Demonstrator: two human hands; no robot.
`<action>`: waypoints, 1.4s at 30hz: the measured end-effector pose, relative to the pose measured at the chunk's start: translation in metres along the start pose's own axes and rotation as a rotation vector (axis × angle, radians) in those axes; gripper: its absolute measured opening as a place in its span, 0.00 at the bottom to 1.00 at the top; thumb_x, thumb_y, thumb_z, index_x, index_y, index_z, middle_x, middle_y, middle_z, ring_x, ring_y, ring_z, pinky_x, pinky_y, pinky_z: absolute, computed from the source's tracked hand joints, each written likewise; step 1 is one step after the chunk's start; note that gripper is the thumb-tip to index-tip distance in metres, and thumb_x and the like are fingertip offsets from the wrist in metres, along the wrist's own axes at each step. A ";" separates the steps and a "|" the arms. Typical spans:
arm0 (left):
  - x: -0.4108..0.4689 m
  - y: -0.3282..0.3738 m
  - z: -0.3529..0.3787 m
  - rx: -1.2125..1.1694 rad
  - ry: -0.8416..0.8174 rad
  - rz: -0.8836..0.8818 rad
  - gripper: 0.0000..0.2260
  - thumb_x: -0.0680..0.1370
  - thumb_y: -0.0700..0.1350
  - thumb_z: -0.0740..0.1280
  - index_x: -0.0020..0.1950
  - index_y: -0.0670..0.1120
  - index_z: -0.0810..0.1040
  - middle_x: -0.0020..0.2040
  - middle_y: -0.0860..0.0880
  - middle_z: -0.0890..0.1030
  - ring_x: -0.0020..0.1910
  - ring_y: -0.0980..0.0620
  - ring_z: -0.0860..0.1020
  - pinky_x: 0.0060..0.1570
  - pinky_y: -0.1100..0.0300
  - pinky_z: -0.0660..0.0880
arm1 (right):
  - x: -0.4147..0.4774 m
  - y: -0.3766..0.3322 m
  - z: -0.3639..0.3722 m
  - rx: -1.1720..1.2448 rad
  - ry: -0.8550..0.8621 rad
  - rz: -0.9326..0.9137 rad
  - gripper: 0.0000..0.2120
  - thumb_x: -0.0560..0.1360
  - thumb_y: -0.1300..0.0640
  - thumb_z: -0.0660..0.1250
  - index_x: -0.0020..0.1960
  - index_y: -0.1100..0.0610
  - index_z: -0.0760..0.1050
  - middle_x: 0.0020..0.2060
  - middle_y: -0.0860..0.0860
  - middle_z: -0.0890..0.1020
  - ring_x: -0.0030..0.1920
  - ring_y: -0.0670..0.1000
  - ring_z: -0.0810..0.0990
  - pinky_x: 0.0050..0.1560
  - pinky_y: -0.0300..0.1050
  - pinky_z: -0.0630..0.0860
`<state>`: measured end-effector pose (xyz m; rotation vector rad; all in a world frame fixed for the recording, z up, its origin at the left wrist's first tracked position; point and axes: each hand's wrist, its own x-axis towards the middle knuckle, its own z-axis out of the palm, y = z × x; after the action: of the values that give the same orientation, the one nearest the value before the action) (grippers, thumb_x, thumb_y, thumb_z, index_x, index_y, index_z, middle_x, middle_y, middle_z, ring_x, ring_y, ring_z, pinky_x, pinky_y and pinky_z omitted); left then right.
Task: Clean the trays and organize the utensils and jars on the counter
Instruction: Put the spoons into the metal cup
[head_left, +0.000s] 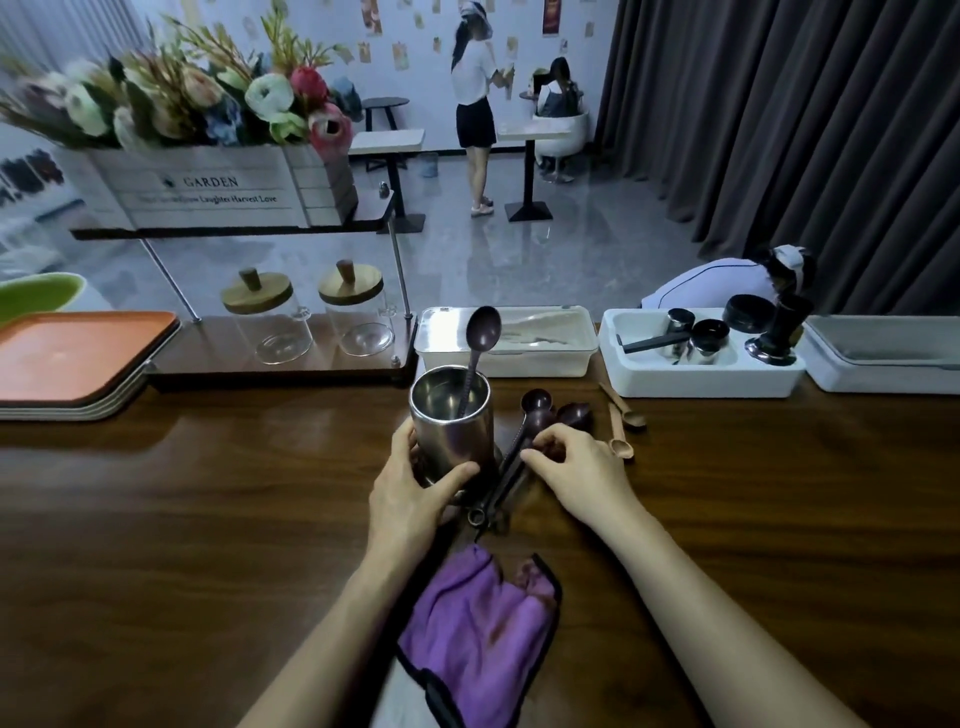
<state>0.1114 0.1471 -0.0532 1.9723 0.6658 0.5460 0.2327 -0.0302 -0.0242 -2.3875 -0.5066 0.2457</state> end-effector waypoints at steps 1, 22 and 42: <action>-0.001 0.000 -0.001 0.011 0.010 0.000 0.36 0.68 0.56 0.81 0.71 0.64 0.68 0.55 0.63 0.81 0.52 0.71 0.77 0.46 0.78 0.69 | 0.007 0.001 0.001 -0.016 -0.017 -0.011 0.14 0.75 0.39 0.68 0.57 0.43 0.79 0.52 0.49 0.83 0.56 0.54 0.79 0.50 0.46 0.71; 0.000 0.024 -0.017 0.084 -0.052 0.073 0.50 0.63 0.65 0.80 0.76 0.73 0.52 0.63 0.63 0.79 0.65 0.56 0.78 0.67 0.50 0.74 | 0.014 -0.009 -0.049 0.639 -0.005 -0.125 0.16 0.78 0.69 0.65 0.61 0.55 0.80 0.38 0.51 0.77 0.41 0.50 0.82 0.49 0.45 0.83; 0.011 0.047 -0.013 0.021 0.066 0.220 0.40 0.72 0.61 0.76 0.79 0.52 0.66 0.75 0.58 0.71 0.69 0.68 0.67 0.61 0.80 0.58 | 0.018 -0.087 -0.030 0.548 0.317 -0.334 0.19 0.76 0.64 0.65 0.61 0.45 0.74 0.48 0.47 0.80 0.40 0.44 0.83 0.43 0.46 0.79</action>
<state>0.1223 0.1445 -0.0047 2.0679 0.4988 0.7426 0.2329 0.0209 0.0545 -1.7345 -0.5880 -0.1316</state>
